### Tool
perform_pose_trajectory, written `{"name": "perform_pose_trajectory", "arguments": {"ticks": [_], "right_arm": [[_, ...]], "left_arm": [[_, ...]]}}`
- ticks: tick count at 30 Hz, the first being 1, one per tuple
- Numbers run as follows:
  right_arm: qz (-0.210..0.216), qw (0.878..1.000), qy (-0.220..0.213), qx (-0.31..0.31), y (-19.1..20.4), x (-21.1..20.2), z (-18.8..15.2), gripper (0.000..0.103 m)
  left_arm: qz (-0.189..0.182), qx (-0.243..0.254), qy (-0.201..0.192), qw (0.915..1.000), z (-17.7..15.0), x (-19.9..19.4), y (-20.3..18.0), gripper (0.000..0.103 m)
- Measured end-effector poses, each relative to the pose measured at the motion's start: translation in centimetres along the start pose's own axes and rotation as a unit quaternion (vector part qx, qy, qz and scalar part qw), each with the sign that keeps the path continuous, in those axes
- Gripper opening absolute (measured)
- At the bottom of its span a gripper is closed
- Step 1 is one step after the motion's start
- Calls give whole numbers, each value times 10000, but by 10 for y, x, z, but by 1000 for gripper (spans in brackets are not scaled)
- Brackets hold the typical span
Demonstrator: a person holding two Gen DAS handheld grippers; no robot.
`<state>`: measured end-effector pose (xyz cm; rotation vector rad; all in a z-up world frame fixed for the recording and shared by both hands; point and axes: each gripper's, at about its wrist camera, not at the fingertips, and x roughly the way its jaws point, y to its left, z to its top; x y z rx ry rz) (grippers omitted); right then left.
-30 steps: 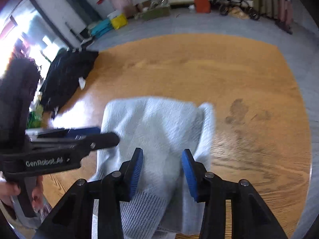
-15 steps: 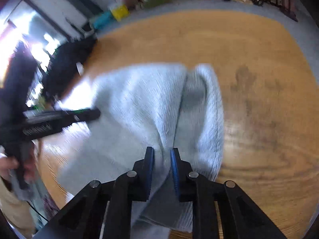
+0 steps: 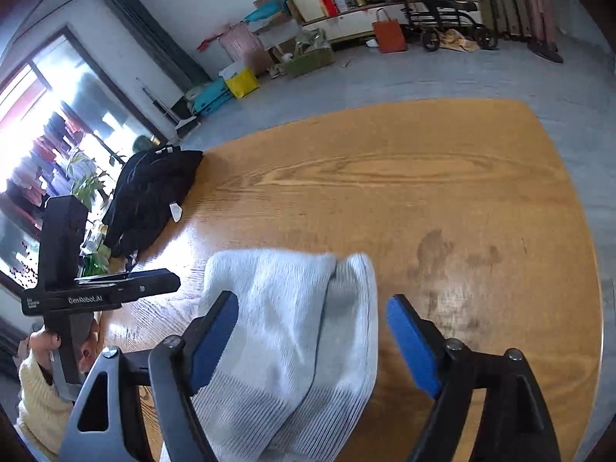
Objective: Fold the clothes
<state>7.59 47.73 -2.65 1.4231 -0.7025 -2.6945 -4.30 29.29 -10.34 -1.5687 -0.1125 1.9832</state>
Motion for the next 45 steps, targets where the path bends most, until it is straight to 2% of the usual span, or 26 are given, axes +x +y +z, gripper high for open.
{"name": "perform_pose_trajectory", "arguments": {"ticks": [3,5,8,10,13,15,18,23,29,37,38,40,45], "right_arm": [[55,9990,250,-374,1,16,13,84],[-10,9968,405,-693,5,28,18,84],[238,9926,557,-1049,10,39,26,85],[220,9875,767,-1356,18,55,28,86],[-184,9789,1170,-1664,20,74,26,86],[-394,9762,1265,-1718,15,81,22,86],[-272,9828,1147,-1421,0,74,13,86],[205,9943,826,-646,-23,65,0,86],[630,9953,732,26,-35,85,3,86],[859,9954,335,255,-26,101,4,88],[880,9953,290,275,-25,103,4,87],[725,9967,296,189,-19,105,3,70],[508,9984,107,236,-11,99,-1,56]], "left_arm": [[-24,329,245,9992,8,18,-1,64],[-288,440,360,9980,11,27,0,64],[-558,613,519,9952,15,37,3,64],[-440,681,644,9946,16,48,3,64],[-355,686,858,9933,17,53,8,64],[-406,772,874,9923,19,53,6,64],[-365,961,814,9914,25,56,4,64],[-437,953,835,9910,36,64,12,64],[-468,770,902,9918,39,78,14,65],[-436,841,623,9936,34,86,14,65],[-410,917,563,9933,32,86,14,64],[-373,923,427,9941,29,83,16,56],[-383,823,-60,9959,18,60,18,45]]}}
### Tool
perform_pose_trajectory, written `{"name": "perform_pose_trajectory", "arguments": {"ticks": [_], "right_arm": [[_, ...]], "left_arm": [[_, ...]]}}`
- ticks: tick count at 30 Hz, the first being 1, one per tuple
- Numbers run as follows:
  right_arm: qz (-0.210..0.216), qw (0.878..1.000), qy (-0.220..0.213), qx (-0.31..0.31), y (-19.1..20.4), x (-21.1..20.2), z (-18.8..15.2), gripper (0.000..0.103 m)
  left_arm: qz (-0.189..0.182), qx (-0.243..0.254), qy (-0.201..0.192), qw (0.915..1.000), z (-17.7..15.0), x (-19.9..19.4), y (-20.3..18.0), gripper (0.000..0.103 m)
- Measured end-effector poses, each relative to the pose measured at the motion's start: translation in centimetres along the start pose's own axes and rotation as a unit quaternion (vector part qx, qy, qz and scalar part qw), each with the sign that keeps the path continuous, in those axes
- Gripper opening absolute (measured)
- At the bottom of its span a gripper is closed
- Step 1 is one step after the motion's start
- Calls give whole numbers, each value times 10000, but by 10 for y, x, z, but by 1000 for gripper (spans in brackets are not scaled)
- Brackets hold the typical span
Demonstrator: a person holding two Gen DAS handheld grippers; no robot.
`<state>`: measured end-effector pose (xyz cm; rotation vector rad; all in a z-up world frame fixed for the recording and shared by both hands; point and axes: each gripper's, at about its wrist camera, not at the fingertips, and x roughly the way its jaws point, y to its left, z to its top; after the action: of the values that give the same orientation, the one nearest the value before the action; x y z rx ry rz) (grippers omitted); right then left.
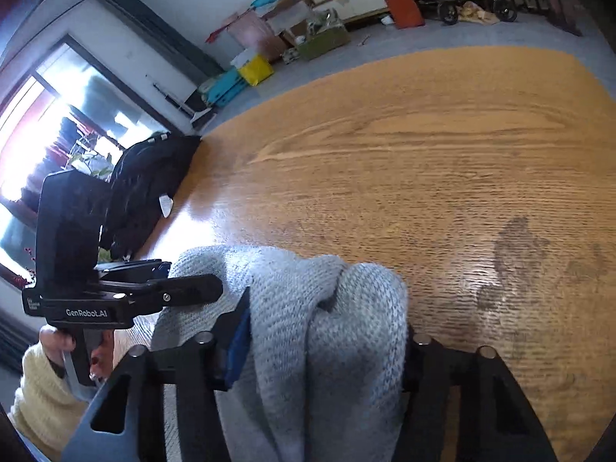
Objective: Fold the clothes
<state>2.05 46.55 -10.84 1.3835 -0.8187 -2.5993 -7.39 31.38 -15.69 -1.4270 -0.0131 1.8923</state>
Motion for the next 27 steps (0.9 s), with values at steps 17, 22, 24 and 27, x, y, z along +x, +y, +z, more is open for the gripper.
{"name": "perform_pose_trajectory", "arguments": {"ticks": [17,22,24,27], "right_arm": [[-143,9855,-1286,-1102,124,-120,-55,52],[-7,9820,-1498,-1151,146,-142,-85,52],[72,9811,-1559,-1140,149,-152,-95,52],[186,9797,-1583,-1219,155,-167,-114,52]], "left_arm": [[-286,66,-1827,9827,-104,-158,-50,39],[-303,135,-2106,9770,-135,-177,-73,39],[-323,188,-2209,9746,-149,-186,-78,39],[-445,245,-2285,9722,-170,-194,-84,39]]}}
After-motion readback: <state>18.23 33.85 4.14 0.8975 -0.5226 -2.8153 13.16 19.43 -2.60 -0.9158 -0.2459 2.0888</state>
